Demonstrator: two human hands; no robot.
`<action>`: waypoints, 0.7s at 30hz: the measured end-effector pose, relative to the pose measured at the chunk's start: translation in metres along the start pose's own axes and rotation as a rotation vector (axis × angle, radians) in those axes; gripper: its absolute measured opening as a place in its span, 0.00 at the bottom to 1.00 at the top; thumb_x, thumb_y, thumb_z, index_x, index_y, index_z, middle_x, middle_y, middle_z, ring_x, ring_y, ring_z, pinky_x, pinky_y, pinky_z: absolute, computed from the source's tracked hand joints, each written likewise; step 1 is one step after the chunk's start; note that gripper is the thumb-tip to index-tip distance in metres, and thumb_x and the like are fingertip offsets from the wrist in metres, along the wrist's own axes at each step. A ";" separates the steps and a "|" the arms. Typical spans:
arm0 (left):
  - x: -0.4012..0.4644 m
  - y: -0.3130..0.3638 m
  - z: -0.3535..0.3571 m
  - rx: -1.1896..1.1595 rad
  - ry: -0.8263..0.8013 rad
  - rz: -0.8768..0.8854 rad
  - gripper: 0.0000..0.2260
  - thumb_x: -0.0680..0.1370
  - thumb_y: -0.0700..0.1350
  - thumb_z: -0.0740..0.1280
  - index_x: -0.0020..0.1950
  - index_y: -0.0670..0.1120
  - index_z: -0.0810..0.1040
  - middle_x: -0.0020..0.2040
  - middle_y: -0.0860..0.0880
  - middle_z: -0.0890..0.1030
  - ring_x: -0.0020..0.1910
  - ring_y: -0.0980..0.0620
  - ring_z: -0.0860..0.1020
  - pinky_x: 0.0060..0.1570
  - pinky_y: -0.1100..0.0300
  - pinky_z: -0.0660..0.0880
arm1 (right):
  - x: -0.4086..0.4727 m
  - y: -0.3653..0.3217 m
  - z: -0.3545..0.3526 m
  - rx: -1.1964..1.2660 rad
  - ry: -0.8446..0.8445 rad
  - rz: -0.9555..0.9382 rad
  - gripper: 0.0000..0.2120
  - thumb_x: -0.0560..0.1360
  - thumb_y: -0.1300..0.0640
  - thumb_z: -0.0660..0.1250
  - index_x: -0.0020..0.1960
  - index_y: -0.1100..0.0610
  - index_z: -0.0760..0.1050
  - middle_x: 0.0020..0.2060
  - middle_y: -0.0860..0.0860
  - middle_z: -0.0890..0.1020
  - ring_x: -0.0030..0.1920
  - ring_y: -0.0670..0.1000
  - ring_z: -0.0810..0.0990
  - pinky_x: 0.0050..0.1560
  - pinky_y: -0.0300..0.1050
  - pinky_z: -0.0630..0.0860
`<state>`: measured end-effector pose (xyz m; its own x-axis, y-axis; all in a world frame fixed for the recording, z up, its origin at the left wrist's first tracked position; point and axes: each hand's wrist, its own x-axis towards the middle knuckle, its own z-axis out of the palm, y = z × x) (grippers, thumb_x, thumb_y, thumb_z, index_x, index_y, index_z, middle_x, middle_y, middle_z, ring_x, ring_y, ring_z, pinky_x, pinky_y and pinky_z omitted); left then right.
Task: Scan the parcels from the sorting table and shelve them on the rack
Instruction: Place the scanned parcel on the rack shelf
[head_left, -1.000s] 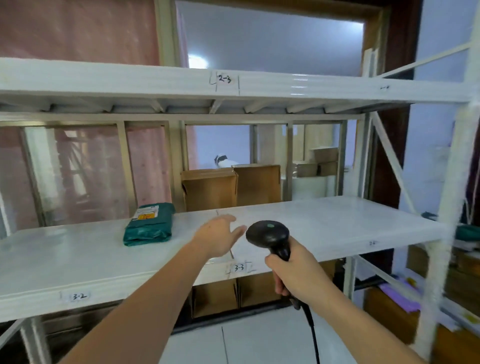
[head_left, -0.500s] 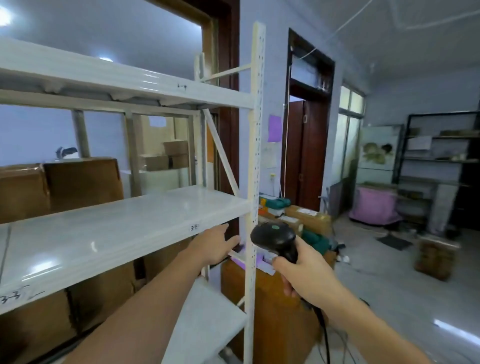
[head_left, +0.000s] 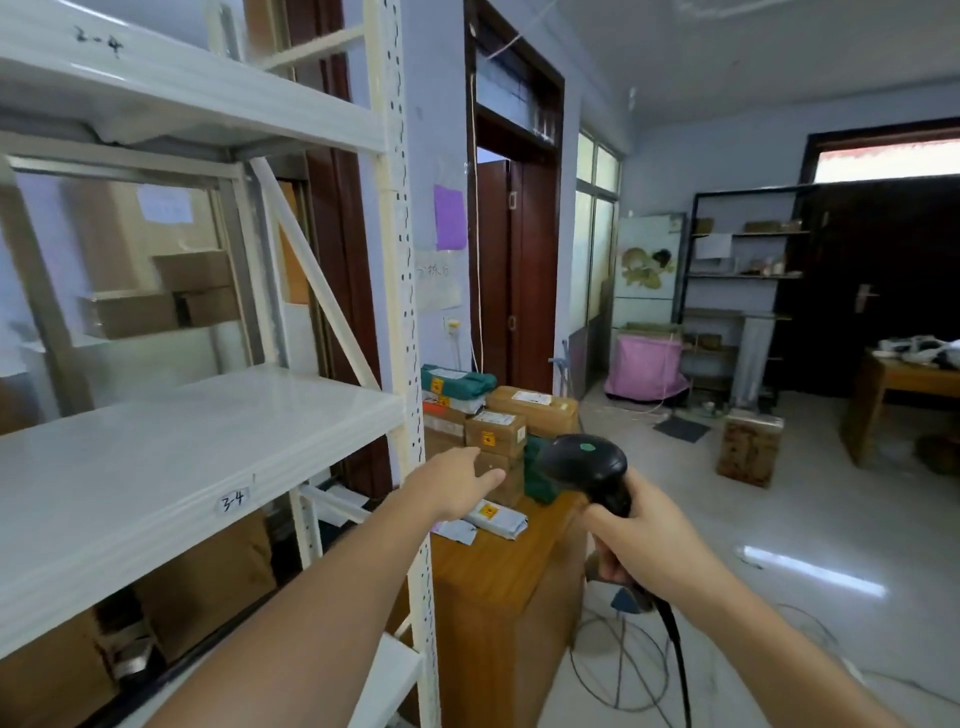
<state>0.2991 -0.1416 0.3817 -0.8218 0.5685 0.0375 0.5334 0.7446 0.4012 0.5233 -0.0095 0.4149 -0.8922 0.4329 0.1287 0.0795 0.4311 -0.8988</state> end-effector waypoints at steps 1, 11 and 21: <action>0.014 -0.003 0.005 0.003 -0.009 0.005 0.32 0.85 0.65 0.58 0.86 0.51 0.60 0.85 0.48 0.62 0.82 0.44 0.64 0.79 0.44 0.65 | 0.011 0.006 0.002 0.002 0.005 0.005 0.09 0.77 0.59 0.66 0.54 0.48 0.73 0.33 0.54 0.79 0.28 0.50 0.78 0.31 0.43 0.79; 0.154 -0.029 0.076 0.058 -0.140 -0.037 0.32 0.85 0.64 0.58 0.85 0.49 0.60 0.84 0.46 0.64 0.80 0.41 0.67 0.76 0.44 0.69 | 0.137 0.076 0.003 0.033 -0.024 0.087 0.10 0.76 0.57 0.67 0.53 0.43 0.73 0.33 0.53 0.79 0.32 0.51 0.79 0.34 0.46 0.80; 0.300 -0.073 0.138 0.132 -0.178 -0.196 0.32 0.85 0.65 0.57 0.82 0.45 0.65 0.79 0.42 0.71 0.75 0.40 0.73 0.72 0.45 0.72 | 0.313 0.140 -0.003 0.029 -0.200 0.083 0.08 0.76 0.59 0.66 0.50 0.47 0.72 0.31 0.53 0.78 0.29 0.50 0.77 0.31 0.43 0.77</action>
<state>0.0413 0.0230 0.2374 -0.8699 0.4530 -0.1953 0.3989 0.8788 0.2618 0.2564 0.1886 0.3301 -0.9537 0.2992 -0.0297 0.1466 0.3766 -0.9147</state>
